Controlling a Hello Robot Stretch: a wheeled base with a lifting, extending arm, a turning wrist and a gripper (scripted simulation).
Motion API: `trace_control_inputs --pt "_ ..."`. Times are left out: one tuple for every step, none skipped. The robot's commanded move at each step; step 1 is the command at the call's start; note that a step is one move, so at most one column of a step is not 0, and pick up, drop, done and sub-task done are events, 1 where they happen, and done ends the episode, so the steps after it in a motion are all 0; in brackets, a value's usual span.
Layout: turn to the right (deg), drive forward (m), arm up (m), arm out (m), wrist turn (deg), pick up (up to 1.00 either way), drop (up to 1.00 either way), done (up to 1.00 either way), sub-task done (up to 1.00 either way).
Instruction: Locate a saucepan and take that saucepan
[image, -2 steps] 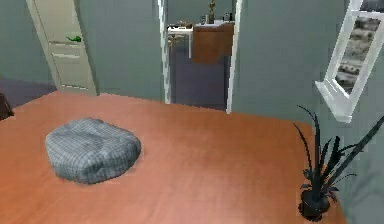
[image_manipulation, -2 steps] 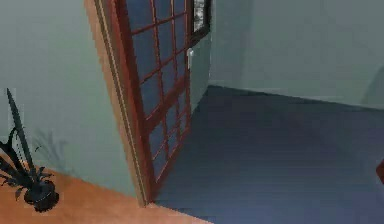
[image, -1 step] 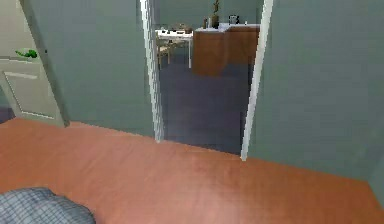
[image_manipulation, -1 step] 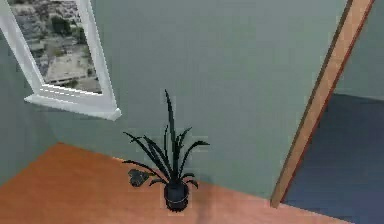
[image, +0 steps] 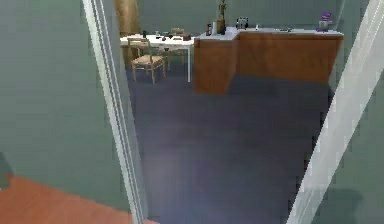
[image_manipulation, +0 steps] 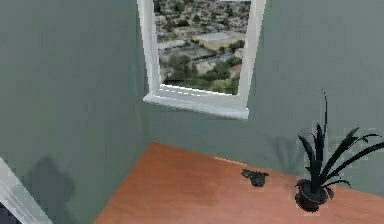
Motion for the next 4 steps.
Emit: trace_control_inputs --pt "6.0 0.0 0.0 0.0 0.0 0.0 0.0 0.0 0.0" --pt "0.0 0.65 0.0 0.0 0.0 0.0 0.0 0.0 0.0" --pt "12.0 0.0 0.0 0.0 0.0 0.0 0.0 0.0 0.0" --pt "0.0 1.0 0.0 0.0 0.0 0.0 0.0 0.0 0.0"
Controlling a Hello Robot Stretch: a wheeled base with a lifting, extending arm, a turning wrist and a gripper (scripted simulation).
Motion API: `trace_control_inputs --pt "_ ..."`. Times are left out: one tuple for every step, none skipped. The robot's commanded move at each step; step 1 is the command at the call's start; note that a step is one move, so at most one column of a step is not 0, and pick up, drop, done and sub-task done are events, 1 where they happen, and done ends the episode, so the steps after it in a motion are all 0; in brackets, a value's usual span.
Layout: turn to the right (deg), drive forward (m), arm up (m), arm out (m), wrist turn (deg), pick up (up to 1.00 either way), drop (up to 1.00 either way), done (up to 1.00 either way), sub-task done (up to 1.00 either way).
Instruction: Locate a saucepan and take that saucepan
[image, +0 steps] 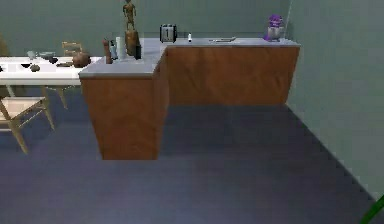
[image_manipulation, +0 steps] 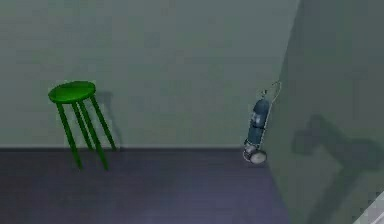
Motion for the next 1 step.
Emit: trace_control_inputs --pt "0.0 1.0 0.0 0.0 0.0 0.0 0.0 0.0 0.0"
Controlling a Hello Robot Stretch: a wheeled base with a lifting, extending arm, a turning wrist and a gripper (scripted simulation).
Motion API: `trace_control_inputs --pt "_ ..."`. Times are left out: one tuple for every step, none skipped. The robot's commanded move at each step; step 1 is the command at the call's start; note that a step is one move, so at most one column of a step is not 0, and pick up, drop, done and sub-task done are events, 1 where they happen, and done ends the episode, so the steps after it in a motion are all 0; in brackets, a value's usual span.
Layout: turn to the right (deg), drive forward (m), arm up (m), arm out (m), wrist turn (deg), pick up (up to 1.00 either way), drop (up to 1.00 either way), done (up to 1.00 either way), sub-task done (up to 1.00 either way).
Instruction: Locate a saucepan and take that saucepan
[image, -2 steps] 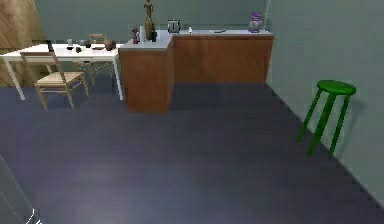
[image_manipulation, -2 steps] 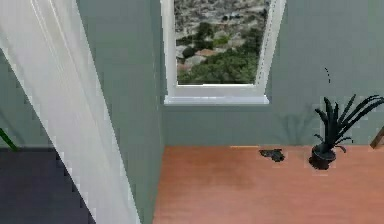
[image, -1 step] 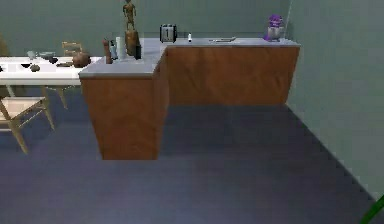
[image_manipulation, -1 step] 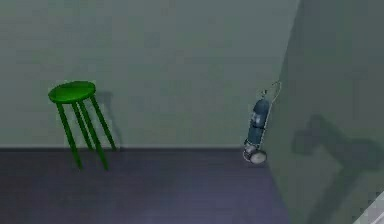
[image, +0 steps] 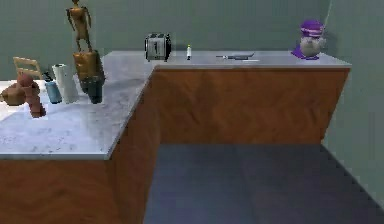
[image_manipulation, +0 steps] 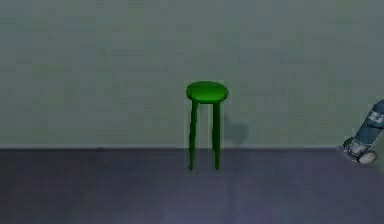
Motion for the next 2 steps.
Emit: trace_control_inputs --pt "0.0 1.0 0.0 0.0 0.0 0.0 0.0 0.0 0.0" --pt "0.0 0.55 0.0 0.0 0.0 0.0 0.0 0.0 0.0"
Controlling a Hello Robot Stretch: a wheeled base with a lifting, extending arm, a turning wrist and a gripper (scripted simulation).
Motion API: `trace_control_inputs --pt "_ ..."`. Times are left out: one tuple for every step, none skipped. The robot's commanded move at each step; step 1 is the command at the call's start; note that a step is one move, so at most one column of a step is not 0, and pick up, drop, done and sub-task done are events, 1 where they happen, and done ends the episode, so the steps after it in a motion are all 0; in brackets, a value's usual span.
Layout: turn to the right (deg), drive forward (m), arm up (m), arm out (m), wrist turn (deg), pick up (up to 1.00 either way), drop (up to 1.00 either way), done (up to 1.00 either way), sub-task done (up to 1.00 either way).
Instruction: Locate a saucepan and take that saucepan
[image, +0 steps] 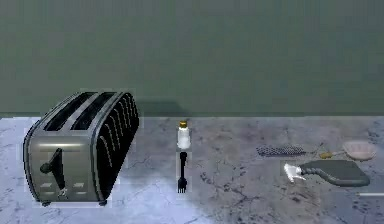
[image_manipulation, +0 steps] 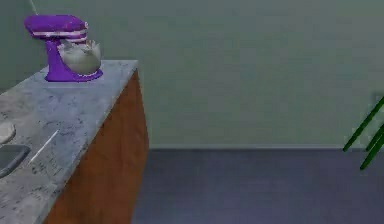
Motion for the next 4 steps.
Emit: trace_control_inputs --pt "-42.0 0.0 0.0 0.0 0.0 0.0 0.0 0.0 0.0" --pt "0.0 0.0 0.5 0.0 0.0 0.0 0.0 0.0 0.0" --pt "0.0 0.0 0.38 0.0 0.0 0.0 0.0 0.0 0.0" --pt "0.0 0.0 0.0 0.5 0.0 0.0 0.0 0.0 0.0"
